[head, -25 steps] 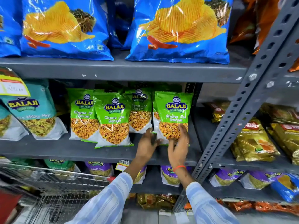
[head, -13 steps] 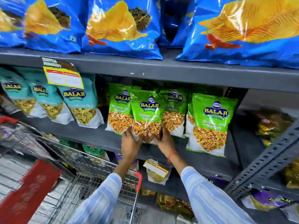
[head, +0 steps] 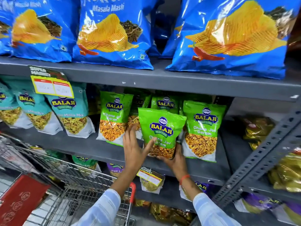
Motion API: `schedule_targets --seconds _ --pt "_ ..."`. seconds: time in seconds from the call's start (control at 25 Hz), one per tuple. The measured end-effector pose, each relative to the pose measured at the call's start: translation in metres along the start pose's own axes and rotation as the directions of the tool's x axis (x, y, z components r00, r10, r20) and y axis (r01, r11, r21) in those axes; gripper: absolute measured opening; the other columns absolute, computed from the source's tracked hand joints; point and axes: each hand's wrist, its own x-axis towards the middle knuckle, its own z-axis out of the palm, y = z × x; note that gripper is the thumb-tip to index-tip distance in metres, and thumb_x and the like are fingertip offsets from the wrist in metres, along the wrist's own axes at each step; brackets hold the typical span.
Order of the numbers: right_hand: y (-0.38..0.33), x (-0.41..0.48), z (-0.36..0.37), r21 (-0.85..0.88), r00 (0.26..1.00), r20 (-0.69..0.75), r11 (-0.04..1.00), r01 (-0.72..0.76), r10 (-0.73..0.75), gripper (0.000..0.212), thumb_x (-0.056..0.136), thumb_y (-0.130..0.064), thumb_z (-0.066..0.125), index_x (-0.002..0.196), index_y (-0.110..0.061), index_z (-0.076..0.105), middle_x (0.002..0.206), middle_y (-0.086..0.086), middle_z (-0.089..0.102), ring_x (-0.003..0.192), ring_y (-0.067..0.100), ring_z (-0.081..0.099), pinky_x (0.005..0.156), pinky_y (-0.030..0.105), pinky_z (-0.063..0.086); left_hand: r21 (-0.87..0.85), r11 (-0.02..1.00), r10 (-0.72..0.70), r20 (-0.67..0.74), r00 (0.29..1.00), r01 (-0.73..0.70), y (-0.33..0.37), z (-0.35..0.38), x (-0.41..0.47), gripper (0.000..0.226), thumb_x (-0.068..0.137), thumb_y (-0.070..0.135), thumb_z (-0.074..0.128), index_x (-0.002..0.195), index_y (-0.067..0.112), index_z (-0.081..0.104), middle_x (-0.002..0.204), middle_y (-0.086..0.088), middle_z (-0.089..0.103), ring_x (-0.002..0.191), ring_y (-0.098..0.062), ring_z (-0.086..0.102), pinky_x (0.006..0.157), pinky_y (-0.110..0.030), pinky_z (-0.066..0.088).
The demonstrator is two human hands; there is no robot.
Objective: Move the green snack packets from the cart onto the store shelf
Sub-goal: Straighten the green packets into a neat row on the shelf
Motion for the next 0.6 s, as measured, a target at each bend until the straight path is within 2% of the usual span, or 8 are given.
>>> schedule_targets --seconds 0.04,0.08,0.16,0.32,0.48,0.6 --pt "-0.001 -0.001 -0.003 0.006 1.0 0.002 1.0 0.0 0.0 0.081 0.057 -0.034 0.087 0.122 -0.016 0.042 0.119 0.009 0.064 0.106 0.027 0.063 0.078 0.031 0.05 0.106 0.982 0.167 -0.089 0.982 -0.157 0.016 0.002 0.008 0.065 0.078 0.051 0.061 0.128 0.011 0.047 0.128 -0.009 0.056 0.119 -0.02 0.045 0.101 -0.034 0.036" --pt "-0.002 -0.001 -0.004 0.008 1.0 0.002 1.0 0.002 -0.002 0.08 0.057 -0.036 0.087 0.121 -0.018 0.042 0.118 0.007 0.066 0.105 0.025 0.064 0.075 0.026 0.048 0.186 0.942 0.305 -0.117 0.945 -0.281 0.033 0.003 0.018 0.056 0.083 0.046 0.057 0.127 0.013 0.049 0.128 -0.007 0.058 0.117 -0.019 0.046 0.099 -0.035 0.037" --pt "-0.003 -0.002 -0.006 -0.008 1.0 0.008 1.0 0.013 -0.013 0.083 0.057 -0.038 0.086 0.123 -0.016 0.041 0.119 0.007 0.067 0.107 0.025 0.064 0.079 0.028 0.051 0.305 0.866 0.434 -0.07 0.898 -0.395 0.063 0.007 0.035 0.04 0.088 0.038 0.052 0.123 0.019 0.055 0.127 -0.004 0.061 0.117 -0.022 0.049 0.096 -0.039 0.043" --pt "-0.005 -0.003 -0.01 -0.035 0.998 0.047 0.998 0.052 -0.05 0.091 0.059 -0.042 0.084 0.132 -0.015 0.036 0.123 0.009 0.064 0.111 0.027 0.062 0.09 0.041 0.053 0.463 0.756 0.476 0.094 0.874 -0.462 0.089 0.016 0.045 0.023 0.083 0.028 0.061 0.105 0.024 0.067 0.127 -0.003 0.062 0.113 -0.032 0.057 0.097 -0.048 0.047" --pt "-0.005 -0.004 -0.011 -0.046 0.997 0.044 0.997 0.066 -0.064 0.092 0.059 -0.042 0.084 0.133 -0.015 0.035 0.123 0.009 0.064 0.111 0.026 0.062 0.089 0.038 0.054 0.421 0.768 0.463 0.154 0.873 -0.482 0.09 0.017 0.047 0.014 0.084 0.028 0.06 0.093 0.02 0.068 0.128 -0.01 0.06 0.116 -0.036 0.055 0.098 -0.05 0.045" --pt "-0.005 -0.002 -0.011 -0.04 0.997 0.045 0.998 0.058 -0.056 0.088 0.06 -0.041 0.084 0.13 -0.015 0.038 0.119 0.01 0.066 0.108 0.027 0.063 0.084 0.033 0.052 0.367 0.822 0.392 0.19 0.9 -0.436 0.091 0.016 0.051 0.023 0.089 0.031 0.05 0.093 0.014 0.064 0.124 -0.02 0.057 0.117 -0.041 0.05 0.102 -0.053 0.037"
